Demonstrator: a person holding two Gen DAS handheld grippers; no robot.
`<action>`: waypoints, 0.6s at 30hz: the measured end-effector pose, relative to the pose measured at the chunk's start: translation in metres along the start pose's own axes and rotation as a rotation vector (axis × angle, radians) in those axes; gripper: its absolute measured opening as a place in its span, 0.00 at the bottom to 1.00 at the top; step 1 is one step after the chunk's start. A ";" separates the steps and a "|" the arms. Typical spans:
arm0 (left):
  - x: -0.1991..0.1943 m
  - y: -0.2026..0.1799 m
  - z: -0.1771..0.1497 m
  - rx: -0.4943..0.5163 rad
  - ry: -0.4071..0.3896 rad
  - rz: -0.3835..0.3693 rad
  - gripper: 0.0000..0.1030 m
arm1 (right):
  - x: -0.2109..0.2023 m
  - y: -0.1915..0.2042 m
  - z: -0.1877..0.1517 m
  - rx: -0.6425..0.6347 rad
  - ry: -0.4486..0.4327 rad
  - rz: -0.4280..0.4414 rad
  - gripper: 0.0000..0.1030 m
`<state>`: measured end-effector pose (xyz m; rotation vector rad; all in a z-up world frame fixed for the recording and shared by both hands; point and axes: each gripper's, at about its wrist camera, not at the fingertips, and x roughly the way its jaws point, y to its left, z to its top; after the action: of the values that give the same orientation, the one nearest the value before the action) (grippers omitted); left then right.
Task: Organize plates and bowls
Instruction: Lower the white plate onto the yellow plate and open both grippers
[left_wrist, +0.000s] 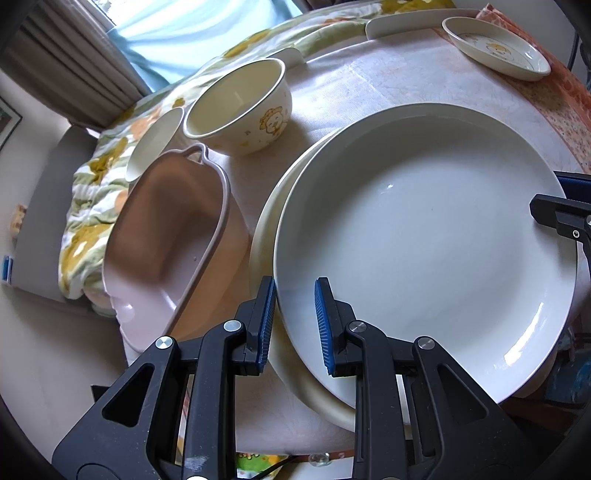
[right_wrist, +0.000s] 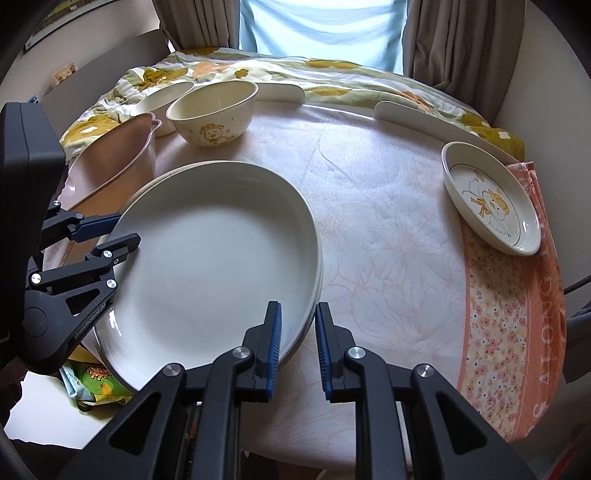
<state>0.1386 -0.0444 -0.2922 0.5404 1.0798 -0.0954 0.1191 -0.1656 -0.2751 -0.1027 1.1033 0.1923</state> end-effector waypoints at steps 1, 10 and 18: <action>0.000 0.001 0.000 -0.001 0.000 0.000 0.19 | 0.000 0.000 0.000 0.000 0.000 0.000 0.16; -0.001 -0.002 -0.001 -0.012 0.003 0.007 0.19 | 0.000 -0.001 0.000 0.007 -0.003 0.005 0.16; -0.005 -0.005 -0.002 -0.013 -0.003 0.045 0.19 | -0.001 -0.001 0.000 0.004 -0.006 0.002 0.16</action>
<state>0.1329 -0.0484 -0.2909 0.5521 1.0638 -0.0495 0.1187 -0.1664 -0.2744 -0.0969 1.0982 0.1923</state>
